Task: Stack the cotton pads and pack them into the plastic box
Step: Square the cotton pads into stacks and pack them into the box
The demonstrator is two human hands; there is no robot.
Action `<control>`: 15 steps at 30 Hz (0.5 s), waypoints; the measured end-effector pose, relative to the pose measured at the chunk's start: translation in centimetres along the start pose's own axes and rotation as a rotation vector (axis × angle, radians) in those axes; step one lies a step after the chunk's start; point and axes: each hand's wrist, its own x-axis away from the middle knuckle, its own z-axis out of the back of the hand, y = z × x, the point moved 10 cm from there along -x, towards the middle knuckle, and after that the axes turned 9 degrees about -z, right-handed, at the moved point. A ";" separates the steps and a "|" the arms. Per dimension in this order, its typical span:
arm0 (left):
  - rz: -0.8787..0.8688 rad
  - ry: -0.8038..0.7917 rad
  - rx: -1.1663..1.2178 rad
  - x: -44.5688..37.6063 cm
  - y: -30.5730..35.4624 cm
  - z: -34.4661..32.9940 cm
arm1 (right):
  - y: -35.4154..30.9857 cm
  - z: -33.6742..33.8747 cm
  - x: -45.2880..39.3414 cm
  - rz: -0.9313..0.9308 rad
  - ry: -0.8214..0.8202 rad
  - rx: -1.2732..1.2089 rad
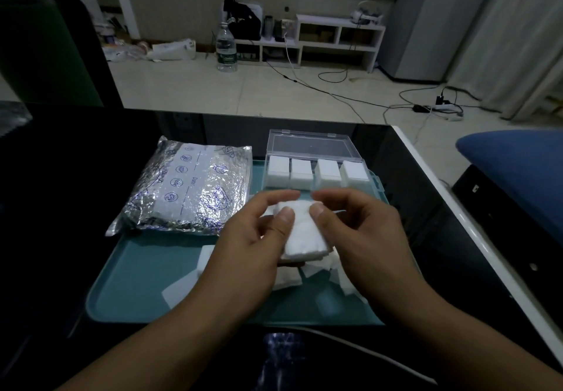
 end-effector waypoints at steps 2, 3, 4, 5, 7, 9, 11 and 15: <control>-0.007 0.012 -0.018 0.0 0.0 0.1 | 0.4 0.1 -0.2 -0.009 0.023 0.002; -0.007 0.022 -0.032 0.0 -0.1 0.3 | 0.6 0.0 -0.3 -0.015 0.021 0.016; -0.009 0.036 -0.047 0.0 -0.1 0.4 | 0.9 -0.3 -0.4 -0.024 -0.001 0.043; -0.013 0.052 -0.064 0.0 -0.2 0.7 | 1.1 -0.9 -0.3 -0.029 -0.043 0.082; -0.018 0.091 -0.104 0.0 -0.2 1.2 | 1.4 -2.3 0.2 -0.004 -0.141 0.178; -0.005 0.130 -0.131 0.1 -0.4 1.5 | 1.2 -3.1 0.8 0.072 -0.165 0.321; 0.034 0.159 -0.118 0.5 -0.8 1.4 | 1.0 -3.6 1.3 0.130 -0.149 0.442; 0.138 0.173 -0.065 1.1 -1.5 0.7 | 0.8 -3.7 1.7 0.198 -0.102 0.538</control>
